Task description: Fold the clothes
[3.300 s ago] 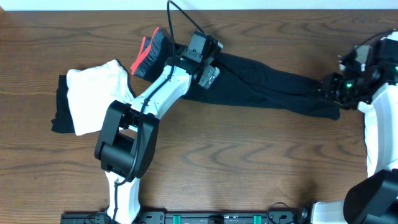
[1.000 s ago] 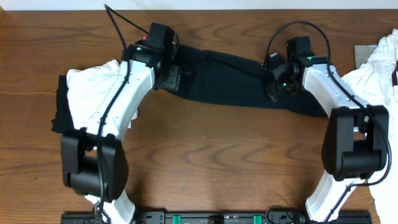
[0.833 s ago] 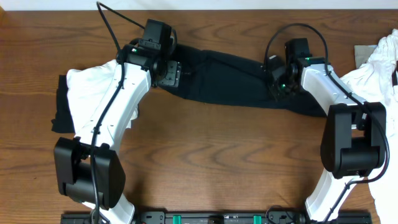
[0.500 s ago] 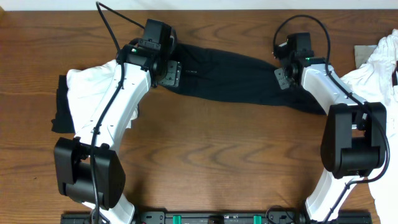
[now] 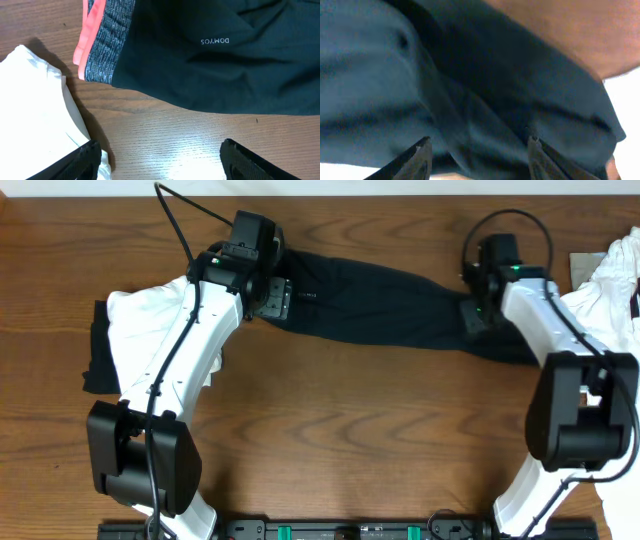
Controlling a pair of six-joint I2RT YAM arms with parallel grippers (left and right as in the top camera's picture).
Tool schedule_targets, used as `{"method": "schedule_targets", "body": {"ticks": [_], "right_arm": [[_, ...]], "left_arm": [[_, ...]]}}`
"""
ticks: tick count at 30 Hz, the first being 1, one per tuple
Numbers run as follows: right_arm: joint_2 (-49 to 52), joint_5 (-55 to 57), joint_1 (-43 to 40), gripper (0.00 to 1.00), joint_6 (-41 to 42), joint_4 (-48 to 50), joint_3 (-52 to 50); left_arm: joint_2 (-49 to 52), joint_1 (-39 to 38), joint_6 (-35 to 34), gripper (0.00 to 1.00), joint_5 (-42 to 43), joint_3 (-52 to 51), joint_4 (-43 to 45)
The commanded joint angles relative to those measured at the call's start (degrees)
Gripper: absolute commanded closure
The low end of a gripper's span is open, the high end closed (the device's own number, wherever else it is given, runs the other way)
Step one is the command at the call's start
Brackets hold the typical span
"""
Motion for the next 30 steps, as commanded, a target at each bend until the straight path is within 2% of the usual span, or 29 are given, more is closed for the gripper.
{"method": "schedule_targets", "body": {"ticks": [1,5,10,12,13,17,20,23,28,30], "right_arm": [[-2.12,-3.41,-2.47,0.40,-1.29,-0.85,1.16],[-1.38,-8.61,-3.82,0.39,-6.08,0.26,-0.59],[-0.15,-6.75,-4.02,0.39,-6.23,0.42,-0.76],[0.09,-5.27,-4.09,0.48,-6.16,0.24,-0.76],[0.09,-5.09,-4.13,0.49,-6.16,0.20,-0.79],[0.35,-8.09,-4.09,0.39,-8.72,-0.70,-1.03],[0.94,-8.09,-4.11,0.38,-8.59,-0.70,-1.29],[1.27,-7.37,-4.11,0.43,-8.61,-0.22,-2.05],[2.47,-5.38,-4.11,0.61,-6.27,2.67,-3.65],[2.97,-4.17,-4.11,0.65,-5.07,4.11,-4.55]], "left_arm": [[-0.52,0.37,0.79,0.22,-0.50,0.74,0.02],[-0.52,0.37,0.79,0.22,-0.48,0.74,-0.04],[-0.52,0.37,0.79,0.22,-0.48,0.74,-0.17],[-0.52,0.37,0.79,0.22,-0.48,0.74,0.00],[-0.52,0.37,0.79,0.22,-0.48,0.74,0.04],[-0.52,0.37,0.76,0.22,-0.48,0.74,0.00],[-0.52,0.37,0.76,0.22,-0.48,0.74,0.04],[-0.52,0.37,0.76,0.22,-0.48,0.74,0.04],[-0.52,0.37,0.76,0.22,-0.48,0.74,0.04],[-0.52,0.37,0.76,0.22,-0.48,0.74,0.04]]}}
